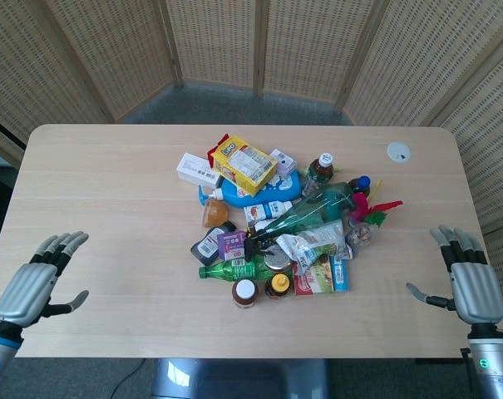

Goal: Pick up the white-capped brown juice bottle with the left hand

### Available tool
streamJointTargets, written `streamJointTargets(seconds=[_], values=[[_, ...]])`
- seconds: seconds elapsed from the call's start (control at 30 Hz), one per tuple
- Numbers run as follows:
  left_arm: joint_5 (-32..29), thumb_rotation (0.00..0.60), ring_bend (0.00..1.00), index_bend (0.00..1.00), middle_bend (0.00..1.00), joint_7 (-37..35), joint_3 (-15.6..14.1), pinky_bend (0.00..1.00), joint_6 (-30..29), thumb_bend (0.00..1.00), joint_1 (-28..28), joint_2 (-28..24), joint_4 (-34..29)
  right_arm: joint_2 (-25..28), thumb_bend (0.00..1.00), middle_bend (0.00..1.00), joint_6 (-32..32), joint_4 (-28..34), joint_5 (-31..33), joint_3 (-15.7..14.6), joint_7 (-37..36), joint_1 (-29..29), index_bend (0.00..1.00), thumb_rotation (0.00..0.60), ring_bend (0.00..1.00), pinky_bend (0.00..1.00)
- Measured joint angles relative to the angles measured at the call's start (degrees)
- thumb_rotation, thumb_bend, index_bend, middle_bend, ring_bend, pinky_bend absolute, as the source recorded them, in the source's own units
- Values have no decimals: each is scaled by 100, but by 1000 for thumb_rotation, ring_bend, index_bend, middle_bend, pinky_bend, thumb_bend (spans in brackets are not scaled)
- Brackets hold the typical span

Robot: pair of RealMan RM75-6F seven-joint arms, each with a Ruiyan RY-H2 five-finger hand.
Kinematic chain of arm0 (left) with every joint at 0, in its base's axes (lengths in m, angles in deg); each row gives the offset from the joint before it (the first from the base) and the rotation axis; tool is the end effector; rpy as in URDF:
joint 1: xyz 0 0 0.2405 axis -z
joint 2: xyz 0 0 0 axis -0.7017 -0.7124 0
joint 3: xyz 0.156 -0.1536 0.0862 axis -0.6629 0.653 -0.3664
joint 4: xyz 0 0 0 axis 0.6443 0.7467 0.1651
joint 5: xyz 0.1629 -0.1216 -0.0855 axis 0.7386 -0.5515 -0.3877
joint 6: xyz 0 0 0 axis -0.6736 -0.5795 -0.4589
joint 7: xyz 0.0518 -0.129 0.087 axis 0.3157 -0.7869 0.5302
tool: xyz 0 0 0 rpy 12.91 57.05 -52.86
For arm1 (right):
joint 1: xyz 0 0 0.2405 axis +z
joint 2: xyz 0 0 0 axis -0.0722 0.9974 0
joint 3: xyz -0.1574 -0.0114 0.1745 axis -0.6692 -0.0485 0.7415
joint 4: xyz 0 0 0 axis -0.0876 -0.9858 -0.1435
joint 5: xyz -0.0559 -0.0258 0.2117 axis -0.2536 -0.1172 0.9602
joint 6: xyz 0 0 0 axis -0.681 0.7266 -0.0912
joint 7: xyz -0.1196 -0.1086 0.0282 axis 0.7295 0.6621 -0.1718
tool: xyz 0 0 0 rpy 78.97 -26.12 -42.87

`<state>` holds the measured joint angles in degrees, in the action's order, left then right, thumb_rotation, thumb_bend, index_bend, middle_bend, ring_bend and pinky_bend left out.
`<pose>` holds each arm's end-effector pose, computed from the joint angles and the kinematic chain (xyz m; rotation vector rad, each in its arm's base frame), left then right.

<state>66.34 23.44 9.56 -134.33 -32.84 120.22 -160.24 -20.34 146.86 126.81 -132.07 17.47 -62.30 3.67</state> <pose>-0.2214 0.2018 0.1227 -1.5846 -1.2022 -0.9464 -0.2709 -0.2208 0.1391 1.3883 -0.8992 0.8984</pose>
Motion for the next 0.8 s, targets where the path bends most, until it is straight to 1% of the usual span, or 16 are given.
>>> streamJointTargets(seconds=[0.17,0.37,0.43,0.57,0.8], values=[[-12,600,0,0,0,-266,-55,0,468,350,190,108,138,6,182,0,-35,87,22,5,121,16,0,391,0,0],[101,600,0,0,0,-855,-151,0,1086,349,505,447,321,69,181,0,17,180,77,22,209,-24,0,391,0,0],[154,600,0,0,0,-1091,-156,0,1229,348,616,646,422,89,181,0,32,199,88,23,224,-41,0,394,0,0],[163,600,0,0,0,-1288,-103,0,1394,348,794,1133,617,126,182,0,79,232,108,24,240,-82,0,391,0,0],[5,600,0,0,0,-1755,38,0,1781,337,1148,2111,936,219,182,0,177,272,148,28,225,-173,0,391,0,0]])
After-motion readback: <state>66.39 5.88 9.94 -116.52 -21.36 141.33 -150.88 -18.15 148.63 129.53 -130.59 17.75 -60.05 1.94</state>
